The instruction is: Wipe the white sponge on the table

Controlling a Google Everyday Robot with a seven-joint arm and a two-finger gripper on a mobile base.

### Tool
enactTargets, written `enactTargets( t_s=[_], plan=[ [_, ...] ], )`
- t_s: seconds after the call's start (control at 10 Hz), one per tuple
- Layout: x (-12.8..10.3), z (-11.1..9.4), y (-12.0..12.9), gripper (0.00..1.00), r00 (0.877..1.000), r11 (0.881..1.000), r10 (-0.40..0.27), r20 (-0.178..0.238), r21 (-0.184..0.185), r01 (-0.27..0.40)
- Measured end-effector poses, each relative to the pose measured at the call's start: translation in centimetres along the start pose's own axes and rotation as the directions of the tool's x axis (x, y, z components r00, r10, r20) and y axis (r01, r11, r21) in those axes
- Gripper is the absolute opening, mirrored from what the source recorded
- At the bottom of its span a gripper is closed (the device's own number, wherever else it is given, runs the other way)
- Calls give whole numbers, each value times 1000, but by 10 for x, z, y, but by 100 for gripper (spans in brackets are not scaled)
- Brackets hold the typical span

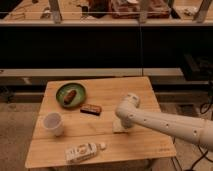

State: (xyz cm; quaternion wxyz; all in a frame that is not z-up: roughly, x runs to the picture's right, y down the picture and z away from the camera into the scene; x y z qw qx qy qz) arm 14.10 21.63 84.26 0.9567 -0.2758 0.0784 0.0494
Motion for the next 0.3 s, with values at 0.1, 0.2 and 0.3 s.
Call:
enactTargets(
  t_s=[0.1, 0.2, 0.3],
  plan=[
    [2, 0, 1, 4, 1000, 1000, -2, -6, -2, 2],
    [0, 0, 0, 4, 1000, 1000, -6, -4, -1, 6],
    [-1, 0, 1, 4, 1000, 1000, -8, 2, 1, 8]
  ],
)
